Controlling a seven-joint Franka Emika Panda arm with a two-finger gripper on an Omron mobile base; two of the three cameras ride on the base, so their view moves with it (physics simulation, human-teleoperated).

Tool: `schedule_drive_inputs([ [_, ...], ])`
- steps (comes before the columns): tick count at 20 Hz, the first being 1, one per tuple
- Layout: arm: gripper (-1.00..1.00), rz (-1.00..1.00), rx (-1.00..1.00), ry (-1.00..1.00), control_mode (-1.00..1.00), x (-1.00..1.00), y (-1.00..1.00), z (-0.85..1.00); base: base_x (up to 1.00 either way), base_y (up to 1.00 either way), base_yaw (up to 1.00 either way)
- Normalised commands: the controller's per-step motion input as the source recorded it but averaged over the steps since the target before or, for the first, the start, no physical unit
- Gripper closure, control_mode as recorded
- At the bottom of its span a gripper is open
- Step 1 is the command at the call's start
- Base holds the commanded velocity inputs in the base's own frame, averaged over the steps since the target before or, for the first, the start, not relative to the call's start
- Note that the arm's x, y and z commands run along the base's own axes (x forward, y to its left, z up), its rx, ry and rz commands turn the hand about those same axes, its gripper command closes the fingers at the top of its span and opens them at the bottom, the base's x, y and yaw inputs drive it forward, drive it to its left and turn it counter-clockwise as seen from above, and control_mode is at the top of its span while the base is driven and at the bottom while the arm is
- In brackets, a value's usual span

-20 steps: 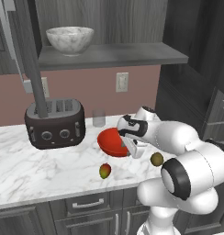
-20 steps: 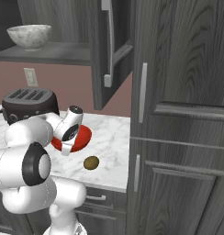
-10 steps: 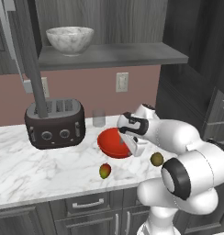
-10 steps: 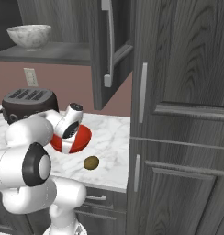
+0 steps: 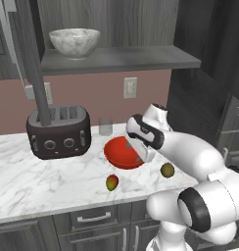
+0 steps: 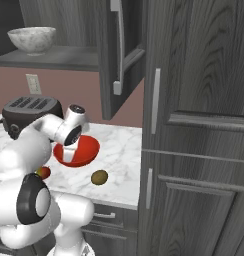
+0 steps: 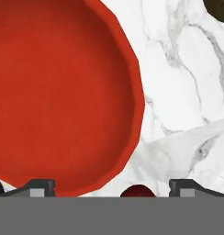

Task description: Pick both bowls and place them on the counter. Then place the potato in one bowl and place the mango in the other bowl.

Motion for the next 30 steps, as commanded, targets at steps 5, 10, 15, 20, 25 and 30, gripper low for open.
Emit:
schedule_drive_inputs([
  [5, -1.0, 0.07, 0.0, -0.14, -1.0, -0.31, 0.1, 0.42, 0.0, 0.0, 0.0],
  [10, -1.0, 0.01, 0.0, -0.17, -1.0, -0.28, 0.08, 0.51, 0.0, 0.0, 0.0],
  [15, -1.0, 0.0, 0.0, -0.08, -1.0, -0.19, 0.1, 0.59, 0.0, 0.0, 0.0],
  [20, -1.0, 0.0, 0.0, -0.04, -1.0, -0.1, 0.06, 0.66, 0.0, 0.0, 0.0],
  [25, -1.0, 0.0, 0.0, -0.06, -1.0, -0.03, 0.1, 0.64, 0.0, 0.0, 0.0],
  [30, -1.0, 0.0, 0.01, -0.2, -1.0, 0.0, 0.07, 0.61, 0.0, 0.0, 0.0],
])
